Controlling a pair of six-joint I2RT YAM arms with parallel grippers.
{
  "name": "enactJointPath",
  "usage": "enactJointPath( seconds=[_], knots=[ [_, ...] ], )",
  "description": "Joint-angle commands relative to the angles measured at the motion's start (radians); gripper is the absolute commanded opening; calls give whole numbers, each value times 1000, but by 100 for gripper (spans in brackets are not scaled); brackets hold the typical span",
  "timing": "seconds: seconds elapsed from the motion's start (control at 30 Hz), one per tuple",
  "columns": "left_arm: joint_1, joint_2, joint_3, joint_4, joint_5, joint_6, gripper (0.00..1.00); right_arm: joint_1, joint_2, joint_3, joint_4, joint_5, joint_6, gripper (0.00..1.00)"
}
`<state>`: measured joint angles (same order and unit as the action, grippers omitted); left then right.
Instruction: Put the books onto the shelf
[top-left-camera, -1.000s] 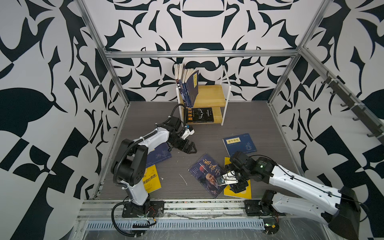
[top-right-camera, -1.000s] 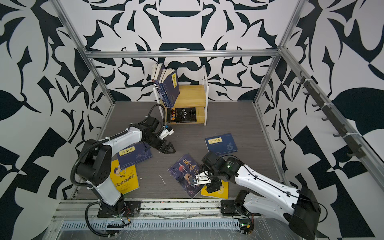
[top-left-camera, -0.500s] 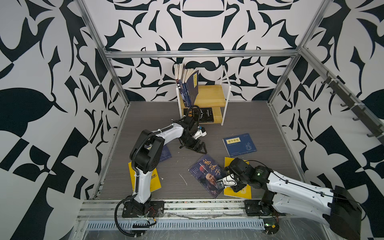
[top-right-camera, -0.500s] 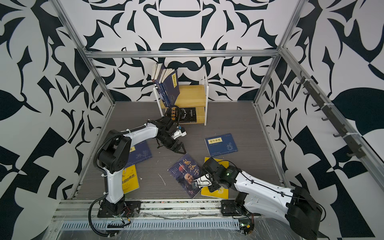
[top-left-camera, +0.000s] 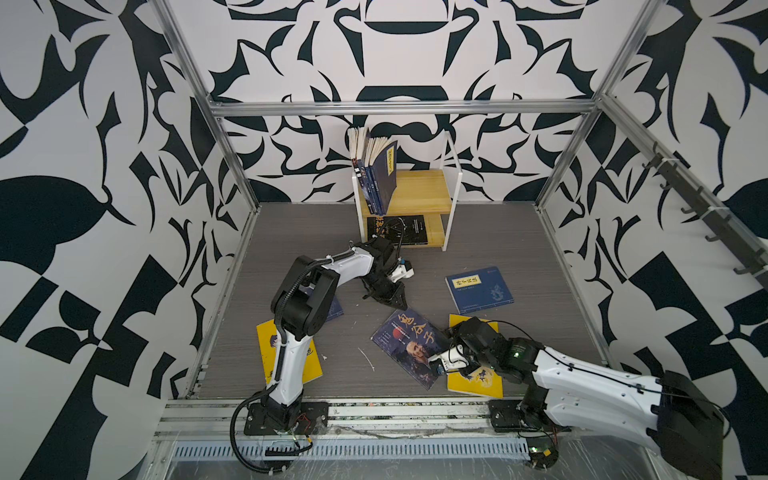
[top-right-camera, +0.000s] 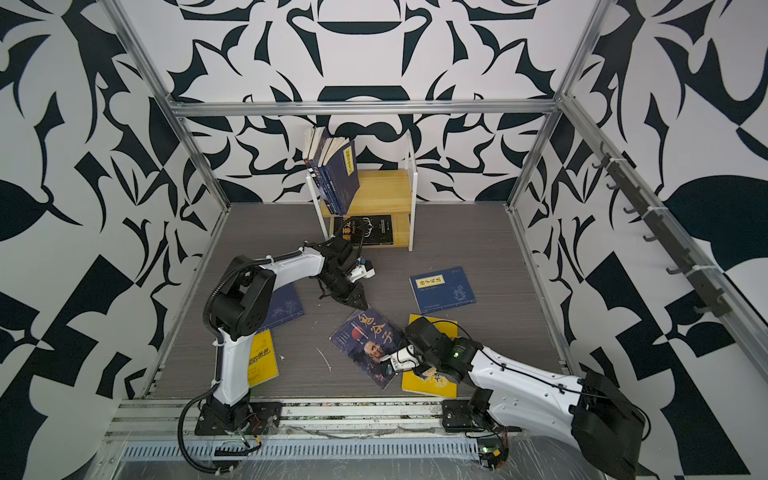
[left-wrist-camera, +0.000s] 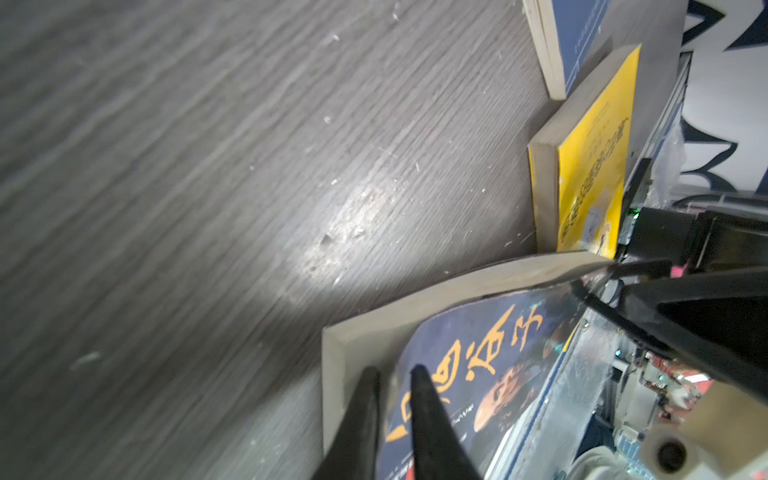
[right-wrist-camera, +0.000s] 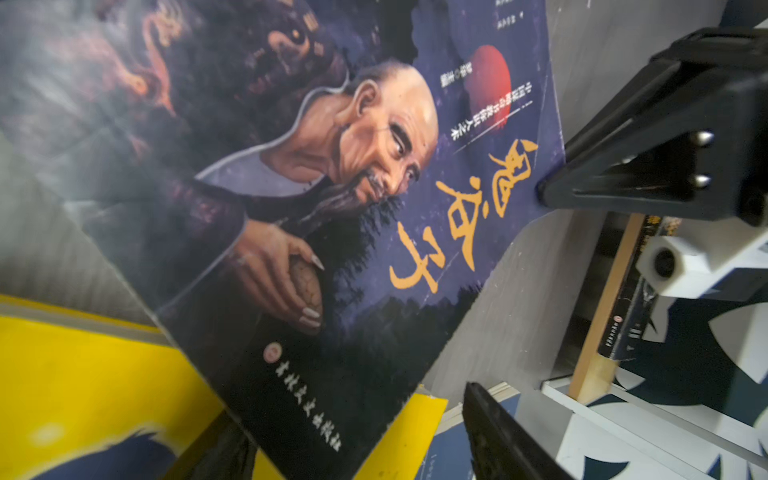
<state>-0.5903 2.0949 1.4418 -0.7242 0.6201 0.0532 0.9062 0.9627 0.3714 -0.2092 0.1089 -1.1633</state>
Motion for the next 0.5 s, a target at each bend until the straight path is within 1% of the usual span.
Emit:
enactJointPath(
  seconds=[0.0,0.07,0.17,0.2,0.23,0.27,0.37,0.4,0.43,0.47],
  knots=[
    [-12,45,14,-31,-20,-13,12,3,-15,4,132,34,-20,74],
    [-13,52,14,-29,-32,-13,8,4,-9,17,157,32,-28,72],
    [-14,59,15,-29,-34,-14,6,3,16,39,181,20,-37,68],
    [-14,60,17,-32,-41,-14,6,3,29,43,192,11,-40,65],
    [-16,59,16,-31,-45,-14,5,4,42,43,207,4,-43,60],
    [-16,58,15,-32,-49,-14,5,3,54,43,223,-1,-41,53],
    [-16,46,4,-28,-64,-14,5,4,100,43,258,-13,-44,25],
    [-16,40,-2,-26,-73,-12,4,3,114,46,266,-13,-51,11],
    [-14,31,-5,-29,-83,-8,4,3,126,48,274,-14,-56,0],
    [-11,21,-7,-32,-89,1,4,3,133,53,277,-14,-63,0]
  ],
)
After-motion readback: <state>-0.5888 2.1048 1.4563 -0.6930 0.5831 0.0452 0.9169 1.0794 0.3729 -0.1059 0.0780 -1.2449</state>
